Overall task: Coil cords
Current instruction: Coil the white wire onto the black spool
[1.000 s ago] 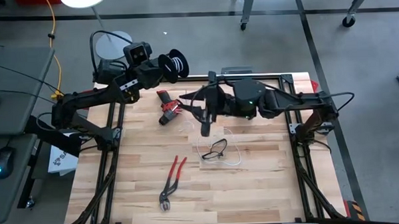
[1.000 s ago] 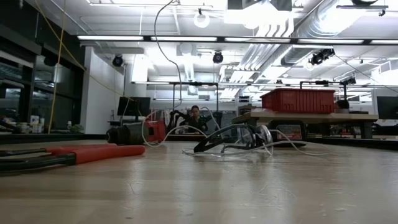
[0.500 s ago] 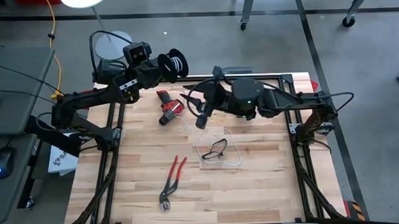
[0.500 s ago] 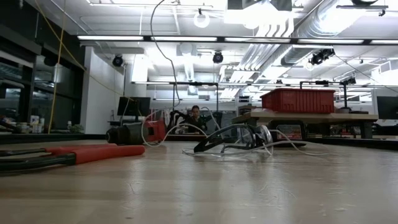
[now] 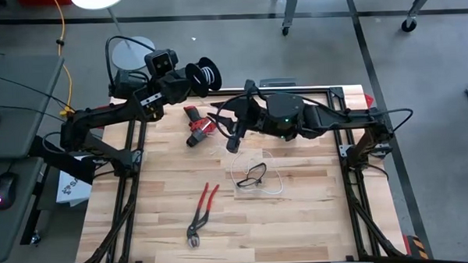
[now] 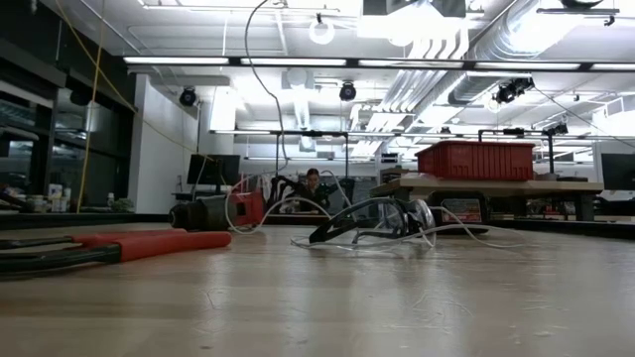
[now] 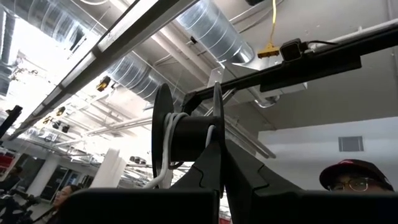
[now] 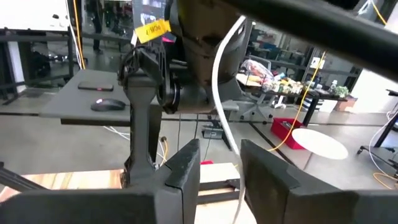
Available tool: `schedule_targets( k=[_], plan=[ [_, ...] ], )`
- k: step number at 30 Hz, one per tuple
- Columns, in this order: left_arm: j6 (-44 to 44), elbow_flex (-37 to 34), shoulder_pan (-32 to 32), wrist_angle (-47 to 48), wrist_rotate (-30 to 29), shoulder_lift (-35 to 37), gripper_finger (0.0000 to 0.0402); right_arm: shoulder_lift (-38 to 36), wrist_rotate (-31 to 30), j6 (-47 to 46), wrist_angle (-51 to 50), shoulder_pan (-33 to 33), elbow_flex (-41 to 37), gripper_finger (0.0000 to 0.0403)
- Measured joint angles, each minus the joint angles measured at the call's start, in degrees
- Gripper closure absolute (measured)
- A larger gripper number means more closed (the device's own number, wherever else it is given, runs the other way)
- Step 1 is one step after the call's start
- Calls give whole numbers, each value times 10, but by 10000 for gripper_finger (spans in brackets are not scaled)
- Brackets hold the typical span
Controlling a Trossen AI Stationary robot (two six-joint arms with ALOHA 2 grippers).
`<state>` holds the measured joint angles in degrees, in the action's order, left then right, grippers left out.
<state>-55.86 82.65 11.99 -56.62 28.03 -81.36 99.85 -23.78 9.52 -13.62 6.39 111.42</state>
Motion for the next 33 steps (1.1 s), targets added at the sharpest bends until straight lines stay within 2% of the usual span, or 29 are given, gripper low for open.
schedule_targets(
  k=[3,10,24,33],
  plan=[
    [0,0,0,0,0,0,401,0,0,-2,-4,0,0,313],
    [0,0,1,0,0,0,401,0,-3,-3,-3,9,0,396],
    [-11,0,38,8,-6,0,402,-20,-13,-79,-52,39,0,402],
    [-25,0,41,7,-16,0,402,-21,-8,-83,-63,42,0,402]
  ],
)
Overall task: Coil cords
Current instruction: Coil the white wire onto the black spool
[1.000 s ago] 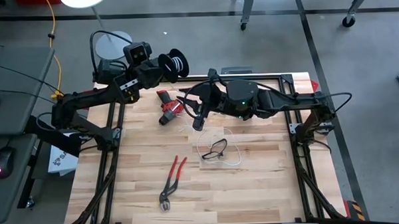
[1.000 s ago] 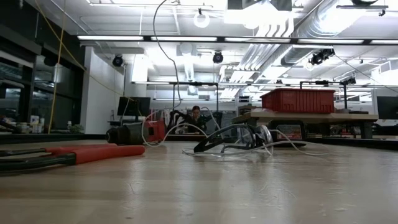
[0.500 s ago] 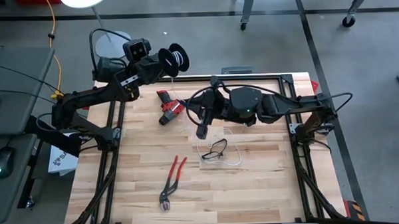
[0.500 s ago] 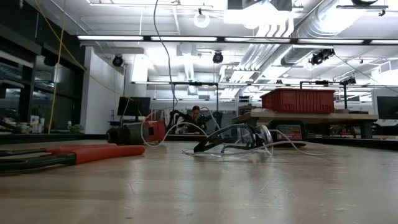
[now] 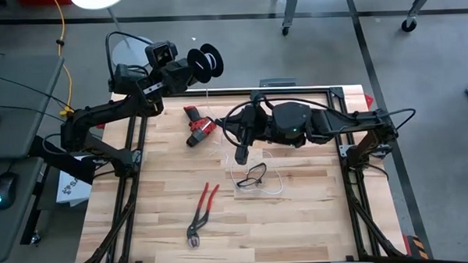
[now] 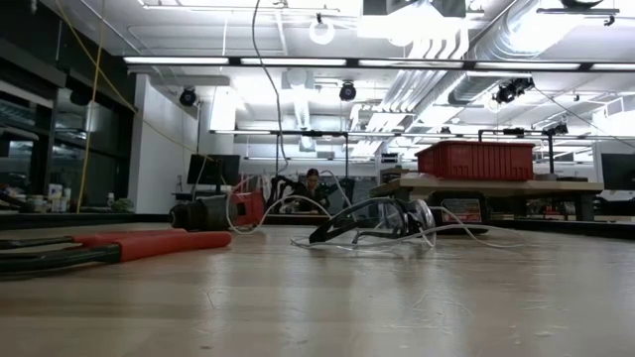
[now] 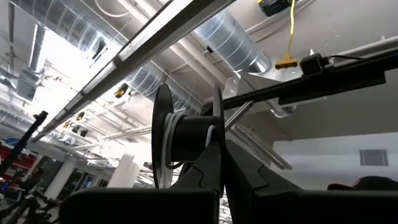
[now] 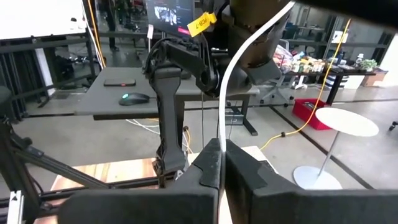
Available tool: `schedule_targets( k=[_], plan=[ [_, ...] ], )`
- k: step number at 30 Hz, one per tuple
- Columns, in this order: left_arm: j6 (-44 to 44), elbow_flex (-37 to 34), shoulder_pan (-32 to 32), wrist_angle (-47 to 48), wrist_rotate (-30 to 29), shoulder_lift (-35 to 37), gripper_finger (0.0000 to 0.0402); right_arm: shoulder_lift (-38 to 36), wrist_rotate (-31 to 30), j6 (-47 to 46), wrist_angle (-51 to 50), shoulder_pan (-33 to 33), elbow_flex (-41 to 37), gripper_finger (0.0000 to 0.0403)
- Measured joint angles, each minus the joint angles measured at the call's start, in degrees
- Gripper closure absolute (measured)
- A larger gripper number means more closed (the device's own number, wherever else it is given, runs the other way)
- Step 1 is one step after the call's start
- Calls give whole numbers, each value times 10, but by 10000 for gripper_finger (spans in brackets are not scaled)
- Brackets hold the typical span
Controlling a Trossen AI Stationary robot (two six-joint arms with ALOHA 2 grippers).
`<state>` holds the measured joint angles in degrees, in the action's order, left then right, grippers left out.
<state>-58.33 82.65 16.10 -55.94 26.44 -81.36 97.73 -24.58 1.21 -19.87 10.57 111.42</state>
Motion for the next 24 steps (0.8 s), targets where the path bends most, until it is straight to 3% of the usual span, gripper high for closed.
schedule_targets(
  k=[16,24],
  plan=[
    [1,0,0,0,0,0,402,0,22,-14,-18,0,0,403],
    [97,-1,13,67,39,36,401,0,55,-28,-27,0,0,403]
  ],
)
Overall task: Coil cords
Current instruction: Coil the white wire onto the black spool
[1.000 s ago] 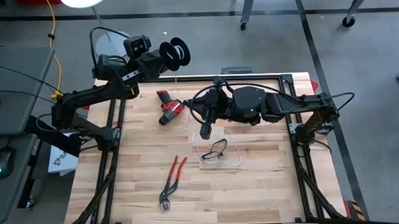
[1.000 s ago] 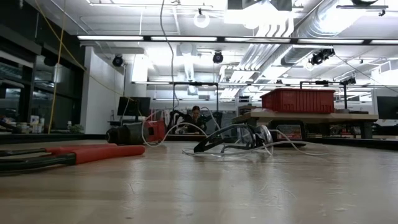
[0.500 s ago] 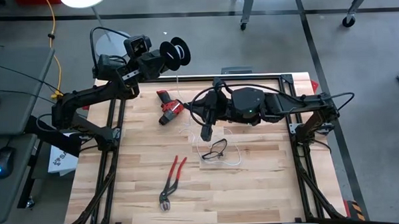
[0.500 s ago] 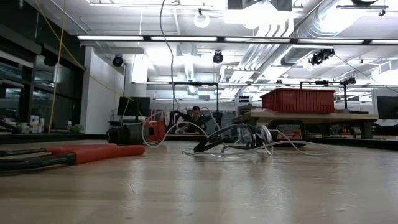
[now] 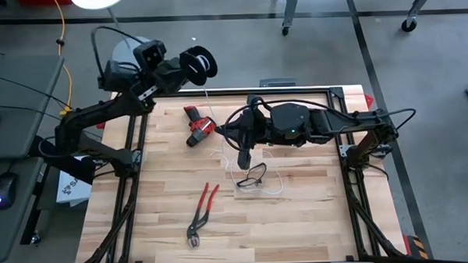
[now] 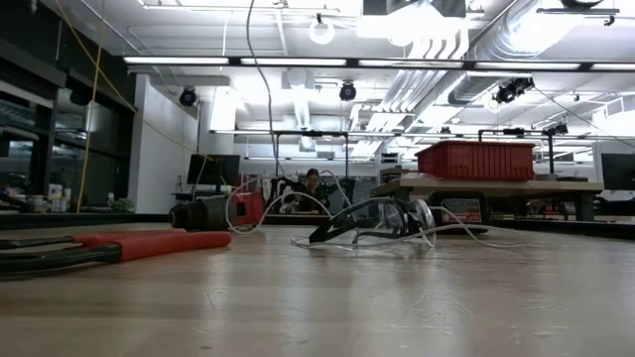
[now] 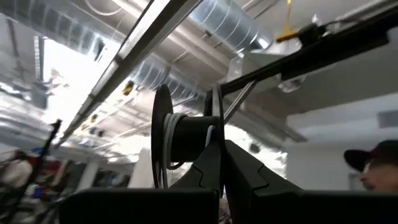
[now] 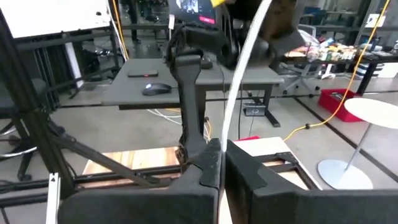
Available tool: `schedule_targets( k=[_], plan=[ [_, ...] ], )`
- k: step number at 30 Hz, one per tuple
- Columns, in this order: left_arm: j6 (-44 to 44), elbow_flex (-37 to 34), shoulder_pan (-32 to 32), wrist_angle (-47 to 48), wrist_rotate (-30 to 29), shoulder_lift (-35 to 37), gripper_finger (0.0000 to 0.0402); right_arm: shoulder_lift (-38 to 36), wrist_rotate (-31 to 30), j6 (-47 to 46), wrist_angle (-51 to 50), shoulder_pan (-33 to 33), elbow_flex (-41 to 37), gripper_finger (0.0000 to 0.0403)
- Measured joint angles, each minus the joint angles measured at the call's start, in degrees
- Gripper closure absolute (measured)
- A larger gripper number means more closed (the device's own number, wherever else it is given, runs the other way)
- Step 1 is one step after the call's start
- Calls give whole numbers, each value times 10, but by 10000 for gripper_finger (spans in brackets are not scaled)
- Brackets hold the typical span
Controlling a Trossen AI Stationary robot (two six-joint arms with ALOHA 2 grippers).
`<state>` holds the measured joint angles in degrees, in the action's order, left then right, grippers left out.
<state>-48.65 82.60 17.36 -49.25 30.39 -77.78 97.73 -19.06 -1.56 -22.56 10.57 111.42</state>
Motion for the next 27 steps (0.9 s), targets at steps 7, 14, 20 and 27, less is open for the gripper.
schedule_targets(
  k=[7,14,20,27],
  plan=[
    [99,0,7,148,8,50,401,0,11,-12,-25,0,0,403],
    [152,0,7,193,-10,70,401,0,27,-16,-25,-1,0,403],
    [170,0,7,220,-20,69,401,0,45,-26,-52,-1,0,403],
    [189,0,7,286,-25,69,401,0,57,-36,-94,5,0,403]
  ],
)
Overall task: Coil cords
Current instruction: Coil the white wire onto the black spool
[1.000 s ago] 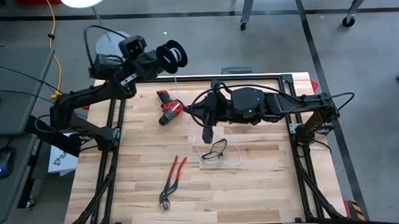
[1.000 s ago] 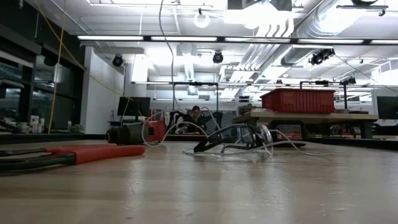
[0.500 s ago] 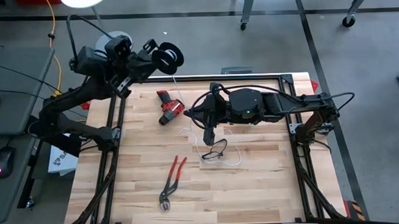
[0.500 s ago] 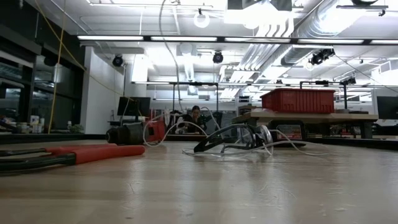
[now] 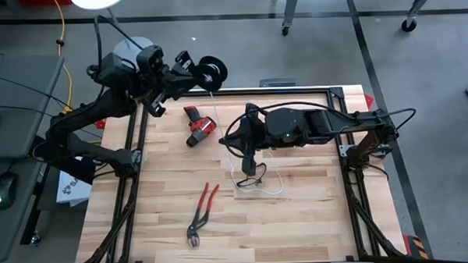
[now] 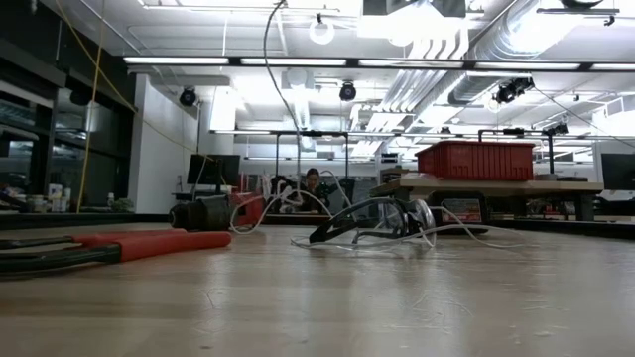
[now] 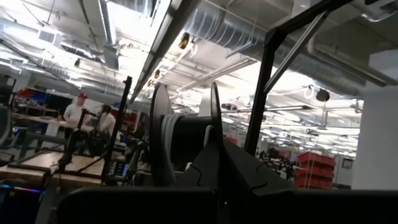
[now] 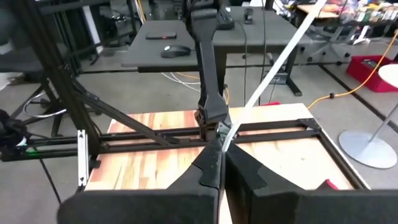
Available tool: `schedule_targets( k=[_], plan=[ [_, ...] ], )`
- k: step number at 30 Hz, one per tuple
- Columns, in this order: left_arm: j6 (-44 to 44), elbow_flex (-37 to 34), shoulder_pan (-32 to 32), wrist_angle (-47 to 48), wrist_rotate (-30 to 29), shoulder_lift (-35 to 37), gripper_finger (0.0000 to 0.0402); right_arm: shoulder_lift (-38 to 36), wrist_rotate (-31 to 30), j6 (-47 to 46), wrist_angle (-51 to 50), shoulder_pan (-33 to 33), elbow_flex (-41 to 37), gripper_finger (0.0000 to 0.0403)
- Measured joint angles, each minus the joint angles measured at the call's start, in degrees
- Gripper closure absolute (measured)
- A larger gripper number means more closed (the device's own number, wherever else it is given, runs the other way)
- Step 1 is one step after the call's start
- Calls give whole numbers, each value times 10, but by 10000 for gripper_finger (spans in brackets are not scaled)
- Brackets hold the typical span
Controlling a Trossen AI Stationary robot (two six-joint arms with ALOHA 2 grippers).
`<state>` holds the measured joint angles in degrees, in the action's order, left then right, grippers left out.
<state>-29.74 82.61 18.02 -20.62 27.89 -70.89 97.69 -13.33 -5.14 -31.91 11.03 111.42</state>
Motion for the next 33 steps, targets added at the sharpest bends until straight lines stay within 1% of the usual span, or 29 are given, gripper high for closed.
schedule_targets(
  k=[5,12,16,22,25,28,33],
  plan=[
    [0,0,8,11,6,3,401,0,15,-5,-12,0,0,403],
    [9,0,28,100,7,21,401,-3,27,-5,-27,7,0,403],
    [-3,0,40,173,34,33,401,-14,38,-11,-49,10,0,403],
    [0,0,42,325,41,60,401,-38,47,-24,-73,14,0,403],
    [11,0,42,386,32,72,401,-49,50,-25,-83,18,0,403],
    [24,0,42,417,27,80,401,-61,50,-25,-95,18,0,403],
    [9,0,41,446,37,93,401,-72,41,-25,-126,18,0,403]
  ],
)
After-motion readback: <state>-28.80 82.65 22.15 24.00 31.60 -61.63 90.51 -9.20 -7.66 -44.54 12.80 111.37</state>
